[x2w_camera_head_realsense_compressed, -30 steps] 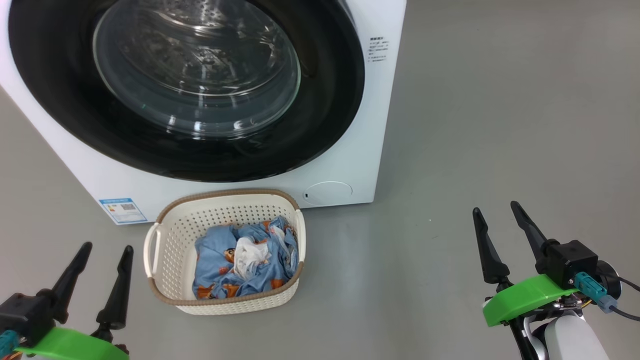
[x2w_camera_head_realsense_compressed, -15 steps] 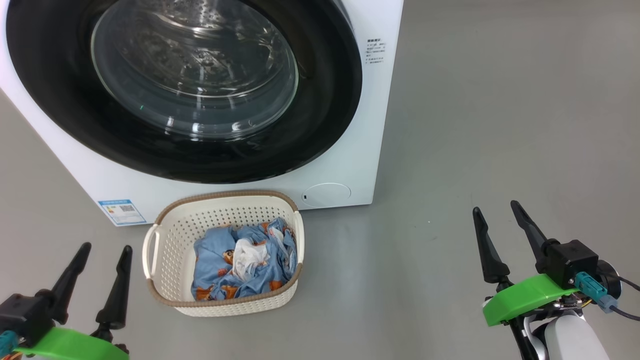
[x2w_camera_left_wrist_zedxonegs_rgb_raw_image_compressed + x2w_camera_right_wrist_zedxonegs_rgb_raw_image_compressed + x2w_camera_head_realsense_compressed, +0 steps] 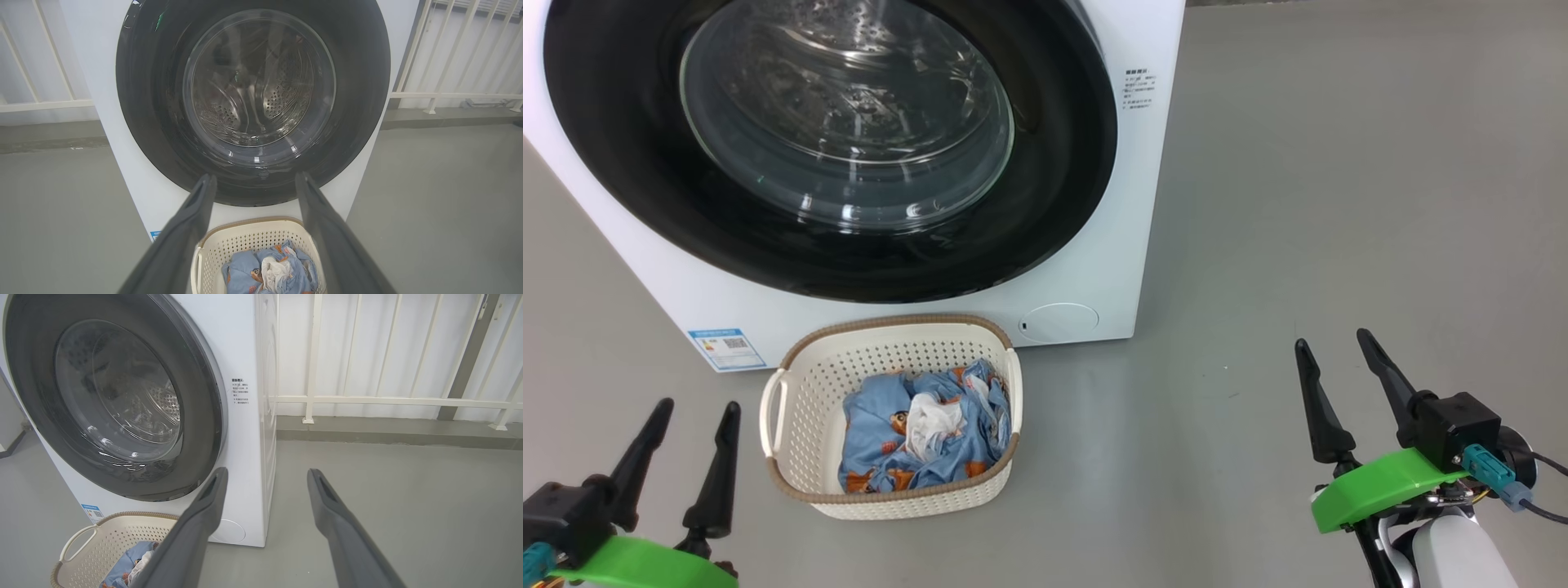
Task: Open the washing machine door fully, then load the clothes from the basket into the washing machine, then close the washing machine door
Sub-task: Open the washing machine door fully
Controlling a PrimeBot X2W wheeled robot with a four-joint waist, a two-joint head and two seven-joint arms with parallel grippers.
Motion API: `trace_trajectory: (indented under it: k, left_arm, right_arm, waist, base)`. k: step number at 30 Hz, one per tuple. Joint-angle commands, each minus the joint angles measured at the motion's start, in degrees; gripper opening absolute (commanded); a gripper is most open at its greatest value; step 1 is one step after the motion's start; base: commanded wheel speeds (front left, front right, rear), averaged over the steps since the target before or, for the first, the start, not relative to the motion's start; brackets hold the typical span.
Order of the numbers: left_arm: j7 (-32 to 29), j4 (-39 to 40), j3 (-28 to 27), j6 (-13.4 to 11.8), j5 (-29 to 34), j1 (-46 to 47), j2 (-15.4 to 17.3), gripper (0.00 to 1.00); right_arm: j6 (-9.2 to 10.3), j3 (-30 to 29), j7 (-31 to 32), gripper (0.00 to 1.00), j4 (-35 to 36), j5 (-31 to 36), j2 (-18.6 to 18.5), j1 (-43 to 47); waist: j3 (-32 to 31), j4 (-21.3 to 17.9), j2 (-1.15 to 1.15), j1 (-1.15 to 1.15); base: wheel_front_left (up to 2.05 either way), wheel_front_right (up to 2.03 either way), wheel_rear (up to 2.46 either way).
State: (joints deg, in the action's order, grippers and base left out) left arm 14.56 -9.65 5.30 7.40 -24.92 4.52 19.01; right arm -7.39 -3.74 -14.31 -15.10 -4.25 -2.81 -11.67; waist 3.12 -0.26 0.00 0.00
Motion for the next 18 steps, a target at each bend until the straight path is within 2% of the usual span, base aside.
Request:
trace_trajectory:
  k: [1, 18]
  left_arm:
    - [0.4, 1.3, -2.6, 0.1, 0.5, 1.2, 1.6, 1.0]
    - [0.4, 1.6, -2.7, 0.1, 0.5, 0.0, 0.5, 1.0]
  right_arm:
    - [-0.1, 1.5, -0.7, 1.0, 1.3, -0.8, -0.1, -1.5]
    - [-0.1, 1.7, -0.7, 1.0, 2.5, -5.1, -0.1, -6.5]
  waist:
    - [0.1, 0.1, 0.0, 0.0]
    - [0.5, 0.9, 0.0, 0.0]
  base:
    - [0.0, 0.0, 0.0]
    - [0.0, 0.0, 0.0]
